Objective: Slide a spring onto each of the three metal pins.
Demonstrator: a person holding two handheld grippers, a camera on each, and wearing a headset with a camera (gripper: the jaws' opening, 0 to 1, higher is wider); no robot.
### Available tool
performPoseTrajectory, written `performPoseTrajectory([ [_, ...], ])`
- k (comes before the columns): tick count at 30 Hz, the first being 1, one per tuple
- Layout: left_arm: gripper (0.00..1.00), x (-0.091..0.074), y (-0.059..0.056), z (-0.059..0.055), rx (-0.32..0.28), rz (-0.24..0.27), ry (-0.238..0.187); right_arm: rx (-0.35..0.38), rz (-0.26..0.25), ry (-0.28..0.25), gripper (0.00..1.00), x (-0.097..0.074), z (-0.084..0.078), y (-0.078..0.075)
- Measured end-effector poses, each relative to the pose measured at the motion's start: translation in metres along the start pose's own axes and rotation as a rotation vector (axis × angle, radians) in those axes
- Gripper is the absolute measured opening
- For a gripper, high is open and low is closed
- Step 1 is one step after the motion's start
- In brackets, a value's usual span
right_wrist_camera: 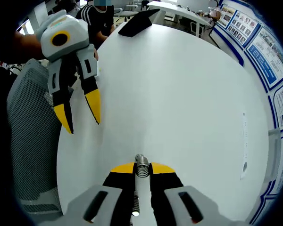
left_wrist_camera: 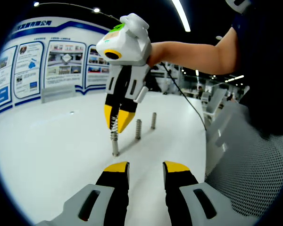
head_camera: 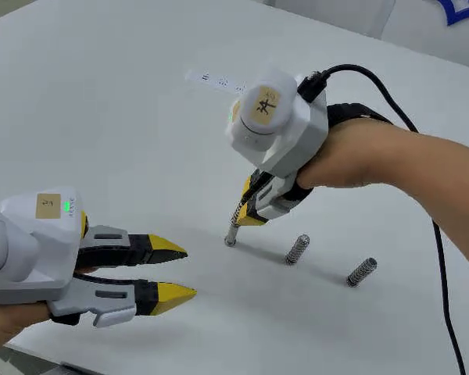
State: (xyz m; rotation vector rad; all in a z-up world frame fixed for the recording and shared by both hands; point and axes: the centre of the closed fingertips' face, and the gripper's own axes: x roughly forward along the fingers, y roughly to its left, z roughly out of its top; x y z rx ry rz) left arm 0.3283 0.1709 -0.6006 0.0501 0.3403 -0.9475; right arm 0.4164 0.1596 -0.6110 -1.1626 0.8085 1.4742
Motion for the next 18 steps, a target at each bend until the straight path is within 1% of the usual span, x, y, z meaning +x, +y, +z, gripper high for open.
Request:
performPoseTrajectory([
  [4,0.29,0.001,0.0,-0.002,-0.003,-0.004,0.005,0.006,0.006,0.005,0.12,0.009,-0.001,0.001],
  [7,0.29,0.002,0.0,-0.002,-0.006,-0.006,0.005,0.003,0.007,0.013,0.12,0.012,-0.002,0.003],
  [9,0.29,0.002,0.0,-0.003,-0.008,-0.007,0.005,0.007,0.012,0.017,0.12,0.019,-0.004,0.002],
  [18,0.29,0.002,0.002,-0.005,-0.016,-0.004,0.005,0.033,0.024,0.015,0.12,0.029,-0.006,0.004],
])
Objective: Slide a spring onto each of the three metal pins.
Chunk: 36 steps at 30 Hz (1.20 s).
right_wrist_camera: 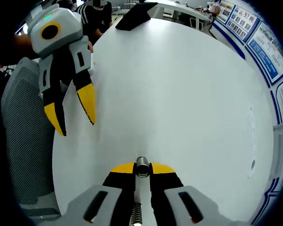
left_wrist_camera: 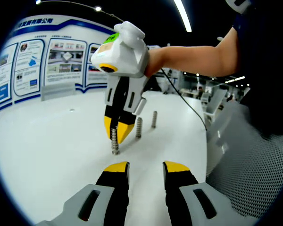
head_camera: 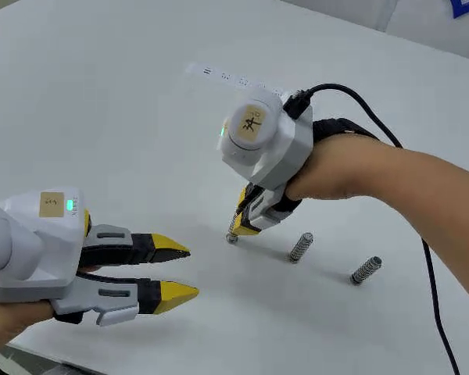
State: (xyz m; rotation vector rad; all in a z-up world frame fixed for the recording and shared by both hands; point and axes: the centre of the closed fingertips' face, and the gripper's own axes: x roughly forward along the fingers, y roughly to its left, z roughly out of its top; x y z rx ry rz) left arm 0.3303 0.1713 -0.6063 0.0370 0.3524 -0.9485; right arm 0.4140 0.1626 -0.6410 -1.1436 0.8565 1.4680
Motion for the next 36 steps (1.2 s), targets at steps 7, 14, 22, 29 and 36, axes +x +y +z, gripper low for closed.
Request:
performPoseTrajectory([
  [7,0.29,0.001,0.0,-0.002,-0.006,-0.001,0.002,0.008,0.005,0.002,0.12,0.006,-0.002,0.001],
  [14,0.29,0.0,0.002,-0.002,-0.007,0.001,0.0,0.018,0.01,-0.004,0.12,0.007,-0.001,0.001],
  [22,0.29,0.0,0.002,-0.002,-0.009,0.002,0.001,0.022,0.011,-0.017,0.15,0.006,0.0,0.001],
  [29,0.3,0.001,0.003,0.001,-0.001,0.0,0.003,0.04,-0.008,-0.039,0.18,-0.003,-0.002,-0.002],
  [36,0.3,0.004,0.001,0.004,0.006,-0.007,0.004,0.076,-0.022,-0.073,0.22,-0.01,-0.008,0.0],
])
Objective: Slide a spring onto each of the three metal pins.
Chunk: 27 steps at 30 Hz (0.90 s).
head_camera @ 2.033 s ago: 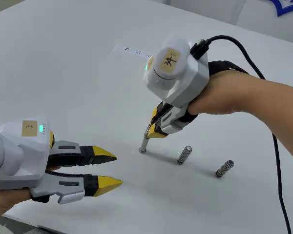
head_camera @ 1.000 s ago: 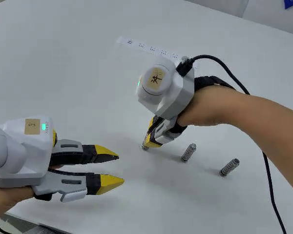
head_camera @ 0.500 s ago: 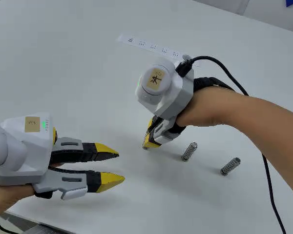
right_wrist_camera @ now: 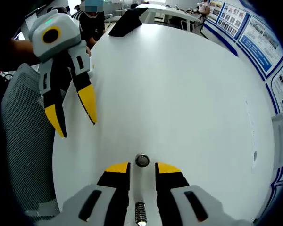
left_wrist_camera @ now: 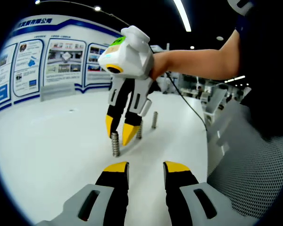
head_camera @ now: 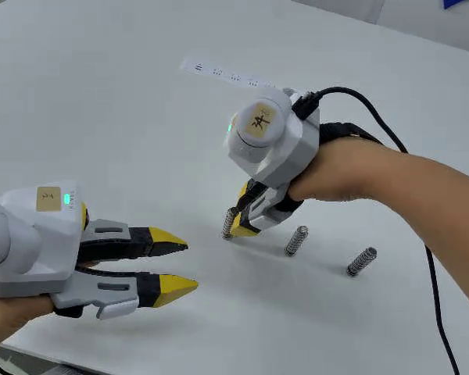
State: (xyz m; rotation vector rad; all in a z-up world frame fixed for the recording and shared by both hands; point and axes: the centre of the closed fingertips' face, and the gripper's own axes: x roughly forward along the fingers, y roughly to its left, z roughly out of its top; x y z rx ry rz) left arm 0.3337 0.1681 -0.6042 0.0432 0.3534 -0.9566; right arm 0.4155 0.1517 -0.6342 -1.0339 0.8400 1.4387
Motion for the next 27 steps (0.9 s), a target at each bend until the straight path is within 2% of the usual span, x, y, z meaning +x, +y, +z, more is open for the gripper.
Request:
performPoseTrajectory([
  [6,0.3,-0.001,0.0,0.002,0.005,0.0,0.004,0.034,-0.017,-0.025,0.24,-0.011,-0.008,-0.001],
  [12,0.31,-0.002,0.002,0.005,0.005,0.003,0.007,0.103,-0.017,-0.067,0.26,-0.019,-0.021,0.0],
  [19,0.32,-0.001,-0.001,0.005,0.004,-0.005,0.018,0.158,-0.043,-0.094,0.28,-0.029,-0.038,0.001],
  [27,0.34,0.001,-0.002,0.007,0.0,-0.009,0.027,0.233,-0.093,-0.136,0.3,-0.043,-0.059,-0.005],
])
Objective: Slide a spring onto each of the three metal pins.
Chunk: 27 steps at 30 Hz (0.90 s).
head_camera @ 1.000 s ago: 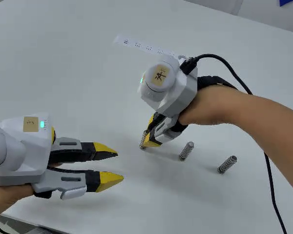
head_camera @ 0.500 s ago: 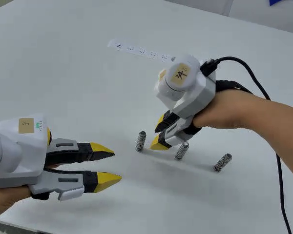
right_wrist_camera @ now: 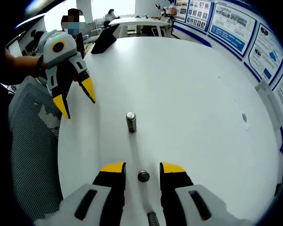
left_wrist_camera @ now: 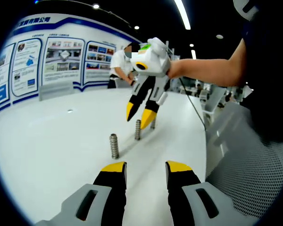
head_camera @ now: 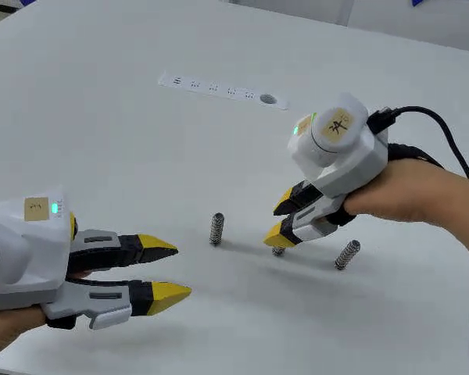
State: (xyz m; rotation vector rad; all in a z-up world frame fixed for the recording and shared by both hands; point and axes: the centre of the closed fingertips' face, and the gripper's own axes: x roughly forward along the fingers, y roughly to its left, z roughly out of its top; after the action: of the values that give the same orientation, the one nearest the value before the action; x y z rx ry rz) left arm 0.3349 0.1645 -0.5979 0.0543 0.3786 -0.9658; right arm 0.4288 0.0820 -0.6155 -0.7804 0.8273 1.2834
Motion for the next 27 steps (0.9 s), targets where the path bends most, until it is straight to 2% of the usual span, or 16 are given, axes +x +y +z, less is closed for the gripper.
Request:
performPoseTrajectory([
  [17,0.38,0.001,0.0,0.004,-0.005,0.001,0.013,0.121,-0.077,-0.093,0.38,-0.021,-0.025,-0.012],
  [27,0.39,0.002,-0.001,0.007,-0.006,0.004,0.014,0.161,-0.119,-0.143,0.47,-0.031,-0.036,-0.014],
])
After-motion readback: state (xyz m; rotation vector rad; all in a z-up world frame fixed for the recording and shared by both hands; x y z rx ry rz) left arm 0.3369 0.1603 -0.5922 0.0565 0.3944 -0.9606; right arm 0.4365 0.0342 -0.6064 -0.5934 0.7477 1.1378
